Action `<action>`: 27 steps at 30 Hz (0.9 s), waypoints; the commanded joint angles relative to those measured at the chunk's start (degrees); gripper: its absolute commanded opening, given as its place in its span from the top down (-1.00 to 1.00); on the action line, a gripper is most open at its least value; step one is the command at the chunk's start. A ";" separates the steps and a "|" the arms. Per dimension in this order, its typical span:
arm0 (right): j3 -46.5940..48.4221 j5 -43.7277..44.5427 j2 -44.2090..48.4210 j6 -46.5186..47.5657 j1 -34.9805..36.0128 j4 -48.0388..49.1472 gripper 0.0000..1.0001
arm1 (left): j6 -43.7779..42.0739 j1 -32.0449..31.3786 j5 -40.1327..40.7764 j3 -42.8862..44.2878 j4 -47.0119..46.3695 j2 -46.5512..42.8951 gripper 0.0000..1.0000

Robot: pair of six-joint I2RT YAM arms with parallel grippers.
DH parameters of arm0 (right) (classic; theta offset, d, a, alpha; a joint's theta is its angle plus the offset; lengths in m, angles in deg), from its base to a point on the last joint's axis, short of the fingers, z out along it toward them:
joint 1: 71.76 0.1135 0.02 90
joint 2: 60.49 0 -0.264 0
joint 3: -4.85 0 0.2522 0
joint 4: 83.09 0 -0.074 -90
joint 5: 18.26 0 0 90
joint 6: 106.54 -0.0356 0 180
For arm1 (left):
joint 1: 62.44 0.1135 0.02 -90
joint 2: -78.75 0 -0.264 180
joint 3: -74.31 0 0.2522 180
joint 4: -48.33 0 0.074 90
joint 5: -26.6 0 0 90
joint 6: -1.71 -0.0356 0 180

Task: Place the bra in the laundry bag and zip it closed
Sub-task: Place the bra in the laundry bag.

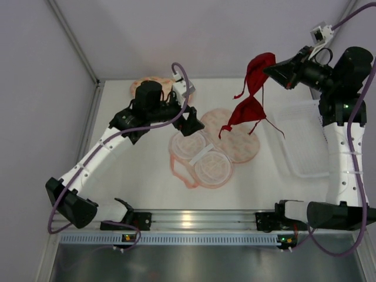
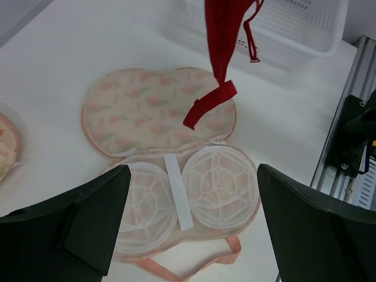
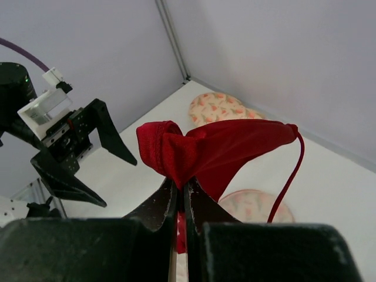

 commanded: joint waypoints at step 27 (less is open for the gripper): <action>-23.41 3.23 7.43 -3.19 16.96 11.98 1.00 | -14.20 -11.58 13.67 13.55 -7.16 4.23 -0.68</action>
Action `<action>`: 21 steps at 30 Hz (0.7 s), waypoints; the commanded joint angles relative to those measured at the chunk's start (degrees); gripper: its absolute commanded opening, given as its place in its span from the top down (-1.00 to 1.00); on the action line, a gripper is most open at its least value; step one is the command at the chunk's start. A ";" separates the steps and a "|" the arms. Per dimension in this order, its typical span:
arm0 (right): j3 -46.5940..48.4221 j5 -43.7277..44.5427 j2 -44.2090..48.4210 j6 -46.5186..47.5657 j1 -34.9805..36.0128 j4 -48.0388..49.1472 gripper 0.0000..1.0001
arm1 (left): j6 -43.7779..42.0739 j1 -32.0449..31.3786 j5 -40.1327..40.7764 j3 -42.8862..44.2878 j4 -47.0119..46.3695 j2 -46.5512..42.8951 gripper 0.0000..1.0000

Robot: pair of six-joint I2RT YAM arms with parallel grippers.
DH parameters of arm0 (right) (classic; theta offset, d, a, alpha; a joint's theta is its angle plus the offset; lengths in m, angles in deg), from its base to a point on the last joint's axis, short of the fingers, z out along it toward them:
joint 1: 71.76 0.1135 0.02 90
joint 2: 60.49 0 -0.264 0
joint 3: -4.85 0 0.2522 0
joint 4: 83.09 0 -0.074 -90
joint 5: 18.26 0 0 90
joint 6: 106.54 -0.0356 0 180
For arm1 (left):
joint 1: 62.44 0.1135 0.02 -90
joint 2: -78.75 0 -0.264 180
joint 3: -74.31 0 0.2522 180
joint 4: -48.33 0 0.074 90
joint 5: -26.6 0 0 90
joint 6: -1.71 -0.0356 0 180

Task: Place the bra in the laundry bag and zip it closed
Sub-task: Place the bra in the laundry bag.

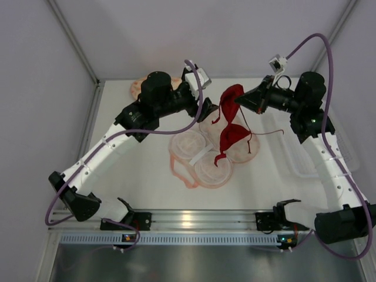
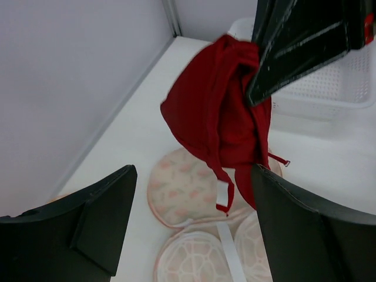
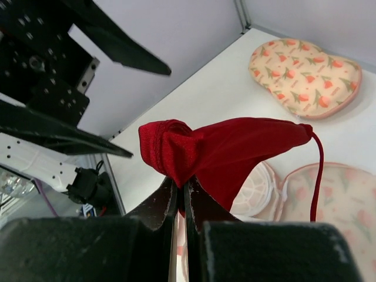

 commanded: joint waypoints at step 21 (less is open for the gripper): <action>-1.80 -5.53 -4.14 9.93 9.11 -0.06 1.00 | -6.14 -0.13 3.16 3.37 4.49 3.66 -0.05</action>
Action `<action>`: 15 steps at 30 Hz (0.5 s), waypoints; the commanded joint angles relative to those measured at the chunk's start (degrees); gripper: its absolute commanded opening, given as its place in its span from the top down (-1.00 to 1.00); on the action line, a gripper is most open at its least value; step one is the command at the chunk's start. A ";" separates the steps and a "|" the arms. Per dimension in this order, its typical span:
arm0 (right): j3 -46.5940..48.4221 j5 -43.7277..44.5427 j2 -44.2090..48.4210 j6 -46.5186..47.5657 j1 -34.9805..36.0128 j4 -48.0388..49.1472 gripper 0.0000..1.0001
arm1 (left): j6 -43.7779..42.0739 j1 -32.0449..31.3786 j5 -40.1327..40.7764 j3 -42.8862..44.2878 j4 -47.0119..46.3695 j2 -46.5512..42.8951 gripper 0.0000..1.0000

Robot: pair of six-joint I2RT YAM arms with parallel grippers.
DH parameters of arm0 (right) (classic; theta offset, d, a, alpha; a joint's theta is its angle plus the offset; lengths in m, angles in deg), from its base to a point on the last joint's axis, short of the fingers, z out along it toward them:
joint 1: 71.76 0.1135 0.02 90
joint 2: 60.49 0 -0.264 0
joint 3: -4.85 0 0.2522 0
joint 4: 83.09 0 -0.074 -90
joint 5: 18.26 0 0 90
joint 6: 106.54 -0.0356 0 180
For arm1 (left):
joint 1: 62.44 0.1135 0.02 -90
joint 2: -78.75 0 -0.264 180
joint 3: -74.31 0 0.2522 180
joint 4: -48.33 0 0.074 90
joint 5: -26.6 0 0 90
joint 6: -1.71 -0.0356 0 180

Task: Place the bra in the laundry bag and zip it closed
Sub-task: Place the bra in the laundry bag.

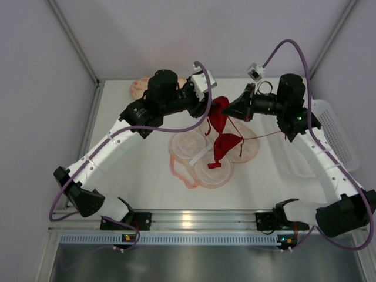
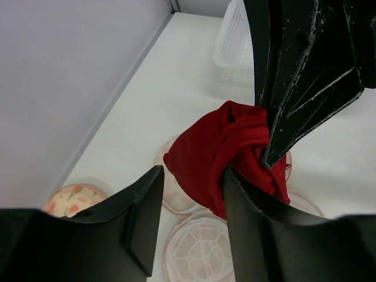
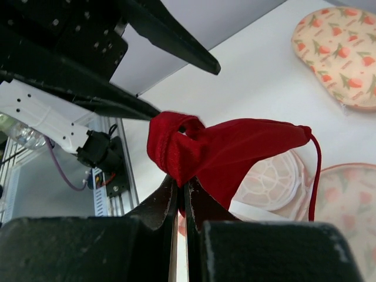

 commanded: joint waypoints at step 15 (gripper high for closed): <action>7.68 1.62 -23.75 2.23 4.87 7.35 0.29 | 7.25 14.18 16.41 -9.94 1.17 6.31 1.00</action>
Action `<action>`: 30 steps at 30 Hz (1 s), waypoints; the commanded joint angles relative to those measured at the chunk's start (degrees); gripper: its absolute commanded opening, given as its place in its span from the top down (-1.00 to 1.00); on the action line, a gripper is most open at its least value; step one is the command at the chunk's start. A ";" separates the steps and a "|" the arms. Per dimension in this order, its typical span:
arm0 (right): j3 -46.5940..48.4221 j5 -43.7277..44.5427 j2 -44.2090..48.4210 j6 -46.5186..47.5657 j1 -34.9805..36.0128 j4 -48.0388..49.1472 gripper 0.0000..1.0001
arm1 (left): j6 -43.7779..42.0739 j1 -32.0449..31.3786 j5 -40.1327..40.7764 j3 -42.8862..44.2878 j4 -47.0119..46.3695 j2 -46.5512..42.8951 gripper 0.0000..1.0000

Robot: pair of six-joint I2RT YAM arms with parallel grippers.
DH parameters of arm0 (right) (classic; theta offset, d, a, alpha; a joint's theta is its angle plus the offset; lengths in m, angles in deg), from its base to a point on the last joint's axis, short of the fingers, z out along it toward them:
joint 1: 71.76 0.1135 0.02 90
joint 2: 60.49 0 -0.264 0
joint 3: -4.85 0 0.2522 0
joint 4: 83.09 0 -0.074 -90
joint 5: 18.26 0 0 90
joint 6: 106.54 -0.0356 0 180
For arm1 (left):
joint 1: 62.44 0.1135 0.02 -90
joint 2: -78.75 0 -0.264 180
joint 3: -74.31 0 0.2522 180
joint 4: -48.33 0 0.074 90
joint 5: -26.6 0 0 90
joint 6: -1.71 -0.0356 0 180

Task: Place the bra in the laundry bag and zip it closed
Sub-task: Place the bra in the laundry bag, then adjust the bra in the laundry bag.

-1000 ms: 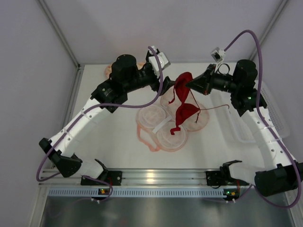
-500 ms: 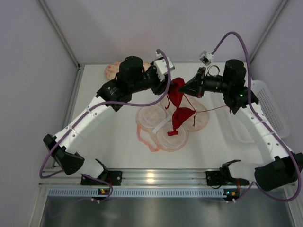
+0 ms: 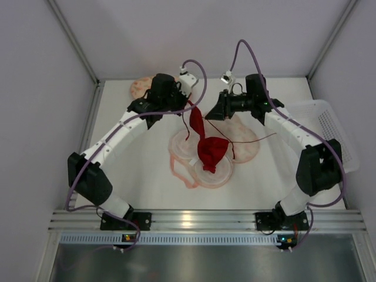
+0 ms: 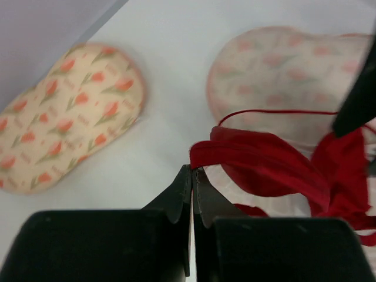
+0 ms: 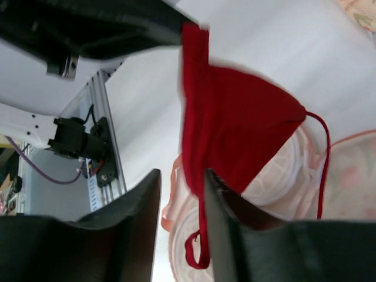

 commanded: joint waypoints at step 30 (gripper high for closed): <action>-6.41 27.05 1.84 32.09 21.22 -20.90 -0.04 | 10.61 17.06 -7.88 -5.65 0.93 10.76 1.00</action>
